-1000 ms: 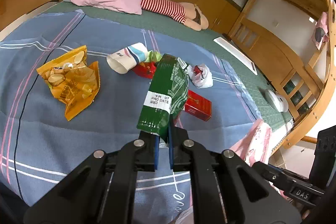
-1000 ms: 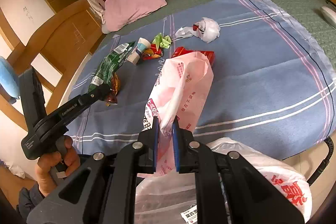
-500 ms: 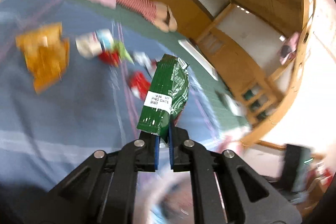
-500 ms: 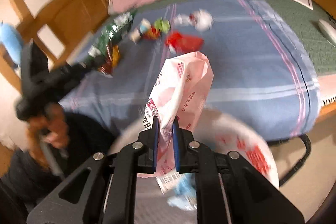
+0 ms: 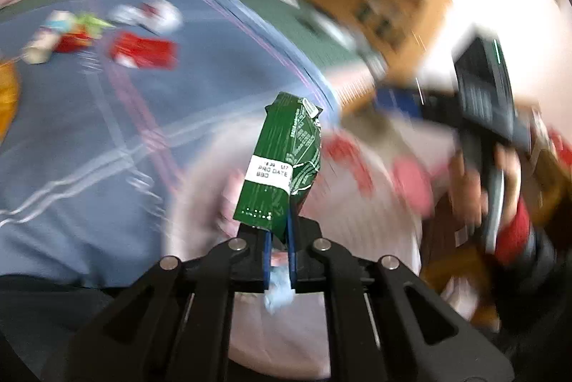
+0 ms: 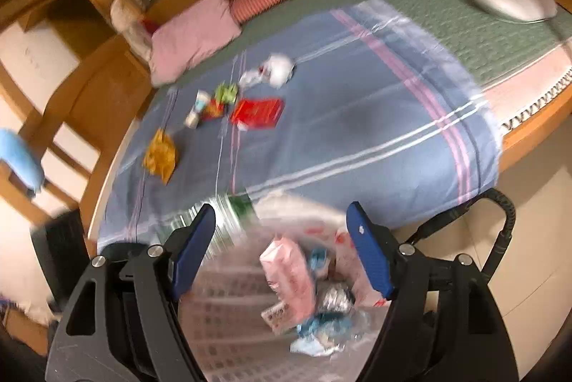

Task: Collect trash
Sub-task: 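Drop the pink bag and green packet into the trash bag with both grippers, then grasp the yellow chip bag with the left gripper and lift it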

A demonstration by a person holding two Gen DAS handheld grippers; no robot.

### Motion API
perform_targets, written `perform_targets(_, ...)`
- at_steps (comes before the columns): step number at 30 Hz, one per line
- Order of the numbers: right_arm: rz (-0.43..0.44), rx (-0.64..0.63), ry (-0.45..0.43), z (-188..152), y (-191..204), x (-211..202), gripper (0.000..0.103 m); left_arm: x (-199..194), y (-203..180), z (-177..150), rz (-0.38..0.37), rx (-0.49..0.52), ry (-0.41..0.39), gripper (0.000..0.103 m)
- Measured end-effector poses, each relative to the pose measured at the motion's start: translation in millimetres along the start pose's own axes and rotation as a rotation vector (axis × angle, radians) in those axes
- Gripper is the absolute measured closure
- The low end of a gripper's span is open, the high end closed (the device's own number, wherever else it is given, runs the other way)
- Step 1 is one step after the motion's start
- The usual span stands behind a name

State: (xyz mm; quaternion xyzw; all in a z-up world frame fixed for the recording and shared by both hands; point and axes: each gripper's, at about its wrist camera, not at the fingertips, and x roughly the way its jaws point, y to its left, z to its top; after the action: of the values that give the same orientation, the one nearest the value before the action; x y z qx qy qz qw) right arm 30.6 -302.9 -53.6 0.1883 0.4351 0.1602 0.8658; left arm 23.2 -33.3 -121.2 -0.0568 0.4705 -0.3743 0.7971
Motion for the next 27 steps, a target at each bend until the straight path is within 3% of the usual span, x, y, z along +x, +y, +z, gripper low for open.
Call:
perform_targets(1,-0.001,0.008,-0.004,1,-1,1,0.028,16,-10,-6,-0.011,0.055,0.094,0.091)
perform_targets(3,0.000,0.021,0.000,0,-1,4,0.028,34,-23,-13,0.077,0.135,0.165,0.060)
perform_targets(4,0.002,0.026,0.006,-2,-1,7,0.028,35,-25,-13,0.137,0.146,0.166,0.030)
perform_targets(5,0.002,0.028,0.011,1,1,11,0.028,32,-24,-10,0.172,0.140,0.147,0.019)
perform_targets(8,0.002,0.034,0.021,-1,-1,15,0.028,2,2,11,0.179,0.037,0.021,0.019)
perform_targets(11,0.016,0.044,0.020,-2,-3,15,0.028,-49,62,43,0.310,-0.191,-0.174,0.010)
perform_targets(13,0.018,0.044,0.018,-3,-2,16,0.028,-91,130,58,0.435,-0.484,-0.330,0.007)
perform_targets(16,0.026,0.048,0.024,-5,-2,19,0.028,-132,227,50,0.497,-0.949,-0.507,0.006)
perform_targets(18,0.021,0.045,0.032,-7,-2,22,0.028,-135,276,47,0.538,-1.135,-0.509,0.006)
perform_targets(20,0.012,0.040,0.035,-8,-3,25,0.029,-123,310,45,0.540,-1.200,-0.441,0.006)
perform_targets(22,0.010,0.046,0.041,-7,-5,28,0.028,-105,335,46,0.476,-1.215,-0.385,0.006)
perform_targets(25,0.010,0.060,0.052,-4,-6,35,0.028,-86,356,39,0.396,-1.237,-0.365,0.009)
perform_targets(27,0.006,0.051,0.054,0,-2,42,0.028,-88,352,41,0.440,-1.175,-0.387,0.040)
